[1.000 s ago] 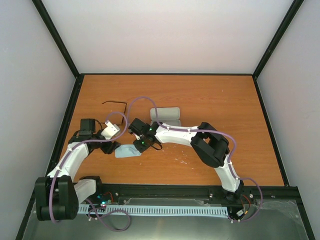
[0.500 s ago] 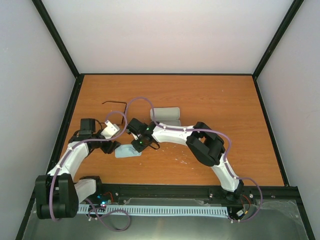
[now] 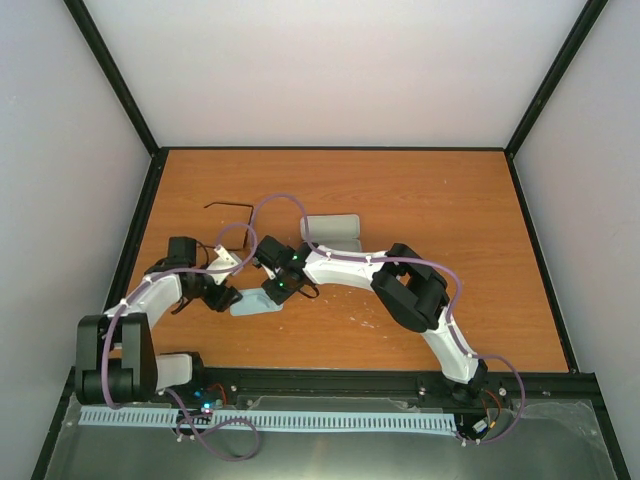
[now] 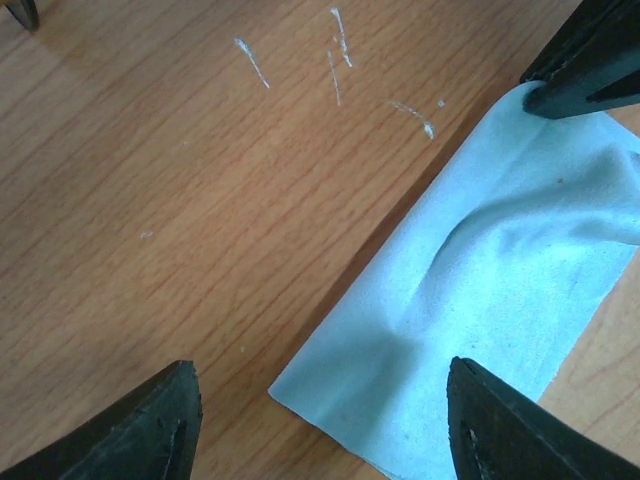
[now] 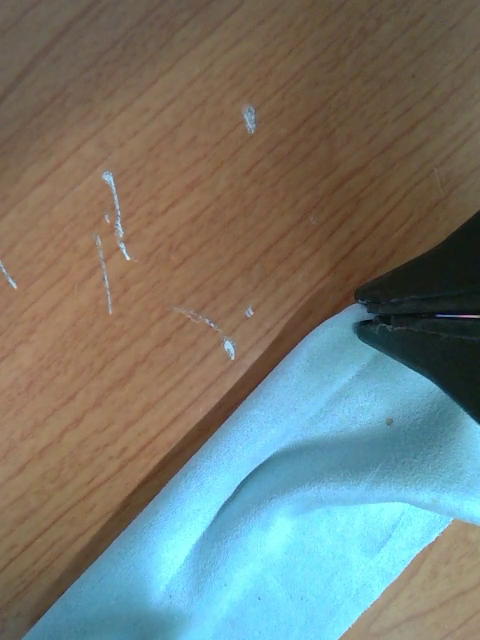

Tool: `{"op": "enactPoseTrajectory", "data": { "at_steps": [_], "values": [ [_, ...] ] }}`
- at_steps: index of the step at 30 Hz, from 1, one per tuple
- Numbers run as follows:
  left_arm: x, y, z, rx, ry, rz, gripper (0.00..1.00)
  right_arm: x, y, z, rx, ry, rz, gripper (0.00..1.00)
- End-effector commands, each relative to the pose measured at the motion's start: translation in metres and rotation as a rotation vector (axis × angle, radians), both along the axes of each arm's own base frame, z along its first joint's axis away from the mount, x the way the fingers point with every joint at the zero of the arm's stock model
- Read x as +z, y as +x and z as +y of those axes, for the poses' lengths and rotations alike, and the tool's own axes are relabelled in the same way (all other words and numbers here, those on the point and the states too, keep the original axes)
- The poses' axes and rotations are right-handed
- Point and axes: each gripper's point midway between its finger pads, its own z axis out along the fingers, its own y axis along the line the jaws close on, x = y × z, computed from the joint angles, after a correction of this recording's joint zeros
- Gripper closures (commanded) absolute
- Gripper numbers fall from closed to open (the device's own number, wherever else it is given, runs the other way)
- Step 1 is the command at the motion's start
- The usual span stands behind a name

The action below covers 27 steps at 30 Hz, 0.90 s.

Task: Organize the sunglasses
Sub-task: Pick up the glasses cleaning cloth from the center of the board.

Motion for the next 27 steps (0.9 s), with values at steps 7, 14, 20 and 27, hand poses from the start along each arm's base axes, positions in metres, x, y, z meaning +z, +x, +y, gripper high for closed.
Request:
{"op": "enactPoseTrajectory", "data": {
  "at_steps": [7, 14, 20, 27],
  "values": [
    [-0.002, 0.025, 0.01, 0.013, 0.046, -0.051, 0.35, -0.014, -0.005, -0.006, 0.002, -0.038, 0.034, 0.97],
    [-0.013, 0.015, 0.008, -0.002, 0.044, 0.003, 0.55, -0.013, -0.005, -0.007, 0.0, -0.035, 0.032, 0.97],
    [-0.016, 0.003, 0.005, -0.019, 0.031, 0.029, 0.66, -0.014, -0.006, -0.007, -0.002, -0.032, 0.036, 0.97],
    [-0.02, -0.012, -0.002, -0.036, -0.008, 0.084, 0.88, -0.012, -0.006, -0.006, -0.006, -0.023, 0.036, 0.97]
  ]
}}
